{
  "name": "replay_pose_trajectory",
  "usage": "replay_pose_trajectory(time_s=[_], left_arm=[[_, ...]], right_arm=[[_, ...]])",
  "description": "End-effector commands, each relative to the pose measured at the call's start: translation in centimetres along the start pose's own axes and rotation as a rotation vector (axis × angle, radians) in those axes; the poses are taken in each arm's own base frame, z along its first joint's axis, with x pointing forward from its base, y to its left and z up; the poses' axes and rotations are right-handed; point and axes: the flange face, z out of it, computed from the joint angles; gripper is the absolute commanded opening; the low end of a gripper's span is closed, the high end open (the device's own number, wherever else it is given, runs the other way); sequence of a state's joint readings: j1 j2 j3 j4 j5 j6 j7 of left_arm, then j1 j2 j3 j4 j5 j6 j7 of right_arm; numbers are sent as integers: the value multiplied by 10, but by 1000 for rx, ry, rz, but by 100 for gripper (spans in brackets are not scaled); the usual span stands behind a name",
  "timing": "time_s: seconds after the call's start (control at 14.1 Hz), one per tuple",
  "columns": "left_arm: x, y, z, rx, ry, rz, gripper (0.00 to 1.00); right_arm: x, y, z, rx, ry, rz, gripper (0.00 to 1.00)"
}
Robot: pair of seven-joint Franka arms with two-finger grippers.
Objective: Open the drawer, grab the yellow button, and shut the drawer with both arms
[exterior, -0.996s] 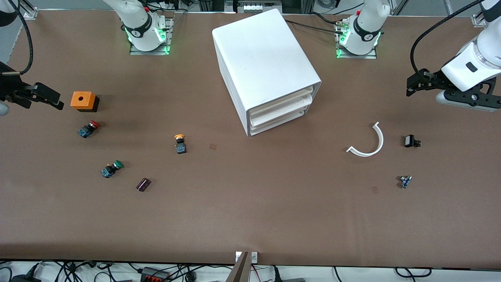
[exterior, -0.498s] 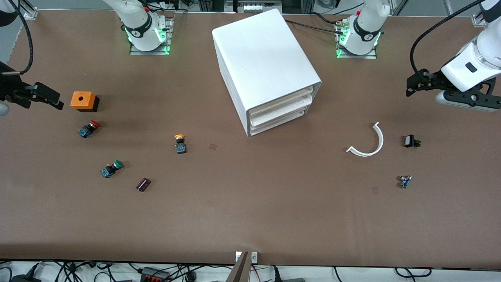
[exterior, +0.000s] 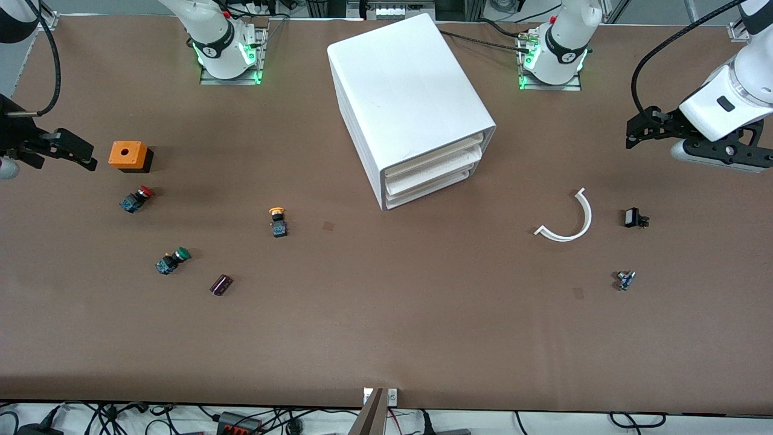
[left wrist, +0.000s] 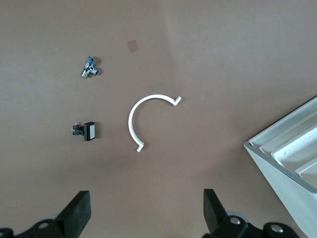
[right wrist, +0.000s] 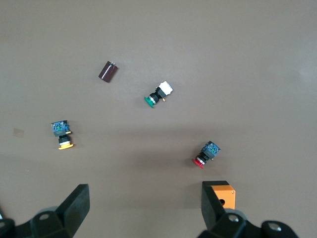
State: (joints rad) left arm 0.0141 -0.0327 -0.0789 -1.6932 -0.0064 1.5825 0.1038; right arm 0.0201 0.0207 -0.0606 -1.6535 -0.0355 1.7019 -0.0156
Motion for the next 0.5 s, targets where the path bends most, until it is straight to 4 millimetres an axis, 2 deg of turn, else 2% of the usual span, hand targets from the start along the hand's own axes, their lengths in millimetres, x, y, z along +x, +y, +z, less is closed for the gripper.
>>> replay_pose_trajectory(time_s=[0.0, 0.43], left_arm=[[0, 2, -4, -7, 2, 14, 100], [1, 3, -5, -7, 2, 13, 100]], right_arm=[[-7, -2, 5, 20, -17, 15, 100], [-13, -5, 14, 28, -38, 18, 100]])
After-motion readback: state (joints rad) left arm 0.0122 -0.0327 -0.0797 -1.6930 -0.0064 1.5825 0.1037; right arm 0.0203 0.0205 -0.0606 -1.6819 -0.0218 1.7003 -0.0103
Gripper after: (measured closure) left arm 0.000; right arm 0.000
